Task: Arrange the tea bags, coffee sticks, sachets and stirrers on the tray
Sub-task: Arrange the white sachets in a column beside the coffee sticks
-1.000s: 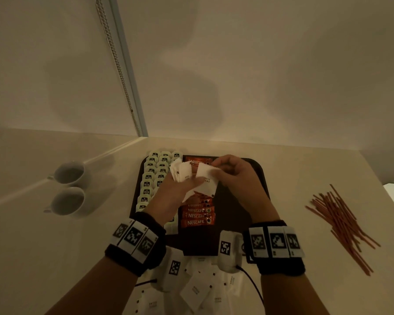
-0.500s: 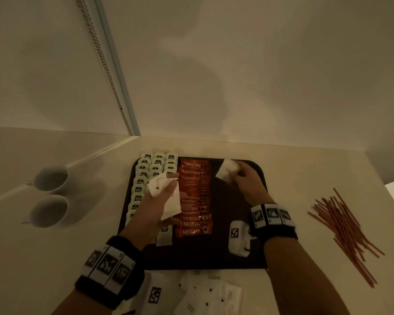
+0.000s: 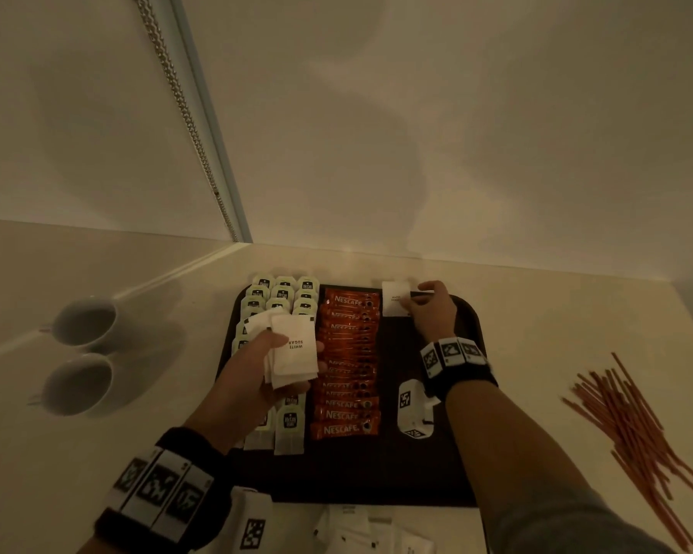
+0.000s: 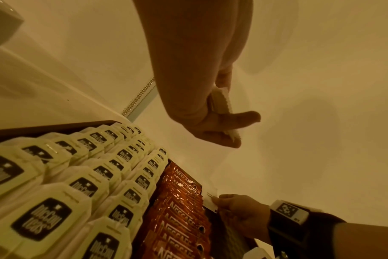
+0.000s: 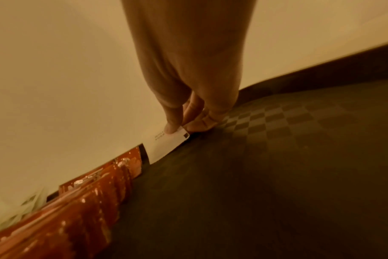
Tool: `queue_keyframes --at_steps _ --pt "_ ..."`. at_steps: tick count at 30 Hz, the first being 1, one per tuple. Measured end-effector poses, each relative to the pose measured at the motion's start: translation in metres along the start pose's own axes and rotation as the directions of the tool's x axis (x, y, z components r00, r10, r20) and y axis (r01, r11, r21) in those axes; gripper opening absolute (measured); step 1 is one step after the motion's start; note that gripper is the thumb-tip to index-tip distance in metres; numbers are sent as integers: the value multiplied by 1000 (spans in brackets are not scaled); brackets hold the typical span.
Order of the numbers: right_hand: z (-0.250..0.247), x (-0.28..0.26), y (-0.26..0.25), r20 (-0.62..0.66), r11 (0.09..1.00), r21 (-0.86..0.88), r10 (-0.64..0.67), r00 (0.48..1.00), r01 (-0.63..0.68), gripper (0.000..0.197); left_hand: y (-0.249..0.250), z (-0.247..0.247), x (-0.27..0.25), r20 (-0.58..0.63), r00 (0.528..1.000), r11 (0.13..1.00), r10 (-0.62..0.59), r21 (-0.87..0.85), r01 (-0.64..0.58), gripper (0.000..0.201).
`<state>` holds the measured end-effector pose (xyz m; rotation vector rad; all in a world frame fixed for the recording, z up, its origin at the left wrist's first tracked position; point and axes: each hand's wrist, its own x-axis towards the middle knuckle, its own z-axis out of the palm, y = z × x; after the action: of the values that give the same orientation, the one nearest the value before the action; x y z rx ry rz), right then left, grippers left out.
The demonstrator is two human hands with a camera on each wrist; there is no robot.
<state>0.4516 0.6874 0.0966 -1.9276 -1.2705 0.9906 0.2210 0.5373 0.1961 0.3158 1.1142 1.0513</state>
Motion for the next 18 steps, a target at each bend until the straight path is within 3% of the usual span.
queue_keyframes --at_steps 10,12,14,16,18 --pt "6 -2 1 -36 997 -77 -28 999 25 41 -1 7 2 -134 989 996 68 -49 -75 17" --pt "3 -5 -5 -53 999 -43 -13 999 11 47 0 9 3 -165 982 995 93 -17 -97 17" --pt "-1 -17 -21 -54 999 10 -49 997 49 41 2 11 4 -151 981 993 120 15 -119 17" --pt "-7 -39 -42 91 988 75 -142 986 135 28 4 13 8 -142 980 990 141 50 -135 18" --pt "-11 -67 -62 372 970 182 -219 902 160 26 7 16 11 -130 979 986 156 72 -148 20"
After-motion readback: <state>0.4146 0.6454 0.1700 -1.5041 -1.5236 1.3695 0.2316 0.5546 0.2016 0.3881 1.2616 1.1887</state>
